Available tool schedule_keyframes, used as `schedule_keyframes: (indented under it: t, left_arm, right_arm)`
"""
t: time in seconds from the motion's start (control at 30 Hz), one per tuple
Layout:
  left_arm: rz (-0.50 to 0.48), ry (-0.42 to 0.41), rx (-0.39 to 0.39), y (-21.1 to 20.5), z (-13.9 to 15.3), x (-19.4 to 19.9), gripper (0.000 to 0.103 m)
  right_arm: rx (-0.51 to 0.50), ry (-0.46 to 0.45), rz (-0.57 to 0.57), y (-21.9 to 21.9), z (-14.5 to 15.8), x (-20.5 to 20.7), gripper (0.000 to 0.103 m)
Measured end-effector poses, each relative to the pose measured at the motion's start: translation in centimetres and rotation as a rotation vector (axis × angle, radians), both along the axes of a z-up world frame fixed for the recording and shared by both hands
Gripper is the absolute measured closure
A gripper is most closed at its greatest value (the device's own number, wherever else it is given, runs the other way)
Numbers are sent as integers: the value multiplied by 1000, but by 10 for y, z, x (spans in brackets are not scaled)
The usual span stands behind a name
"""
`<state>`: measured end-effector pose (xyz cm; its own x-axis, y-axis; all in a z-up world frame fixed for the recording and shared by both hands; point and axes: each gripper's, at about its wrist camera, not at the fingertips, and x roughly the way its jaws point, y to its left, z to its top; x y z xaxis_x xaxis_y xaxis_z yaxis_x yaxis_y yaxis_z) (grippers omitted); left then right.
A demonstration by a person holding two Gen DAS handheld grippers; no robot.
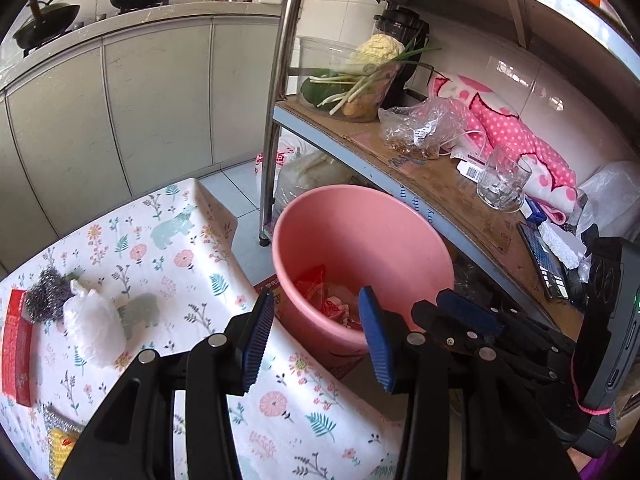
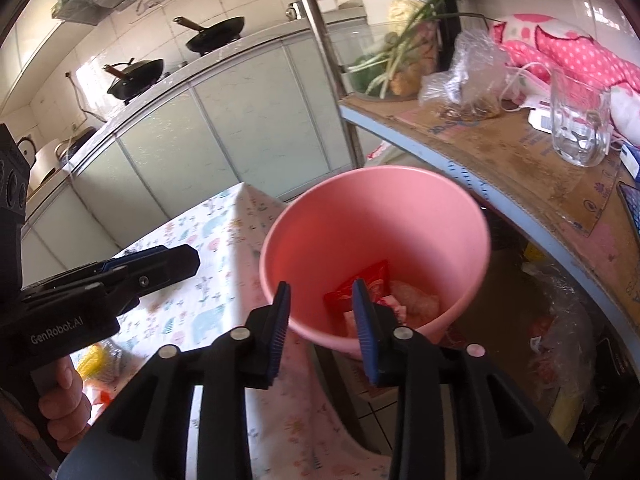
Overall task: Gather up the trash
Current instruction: 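Move both grippers back over the trash on the table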
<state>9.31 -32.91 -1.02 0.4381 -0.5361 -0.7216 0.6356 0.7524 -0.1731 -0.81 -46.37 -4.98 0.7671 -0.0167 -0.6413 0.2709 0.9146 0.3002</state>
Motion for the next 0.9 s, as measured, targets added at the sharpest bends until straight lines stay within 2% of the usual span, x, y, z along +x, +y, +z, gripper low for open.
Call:
schedule_keyframes:
  t: [0.57,0.63,0.9]
  left_arm:
    - [98,-33,-55,102,22,-8,60]
    - [121,-30,-56,116,23,-4,60]
    - [261,-32,-59,183,20,13,60]
  right_arm:
    - [-7,36,93,60,7,8,63]
    - [-8,38,106,67,7,12,58]
    - [-41,50,197,101,8,34,58]
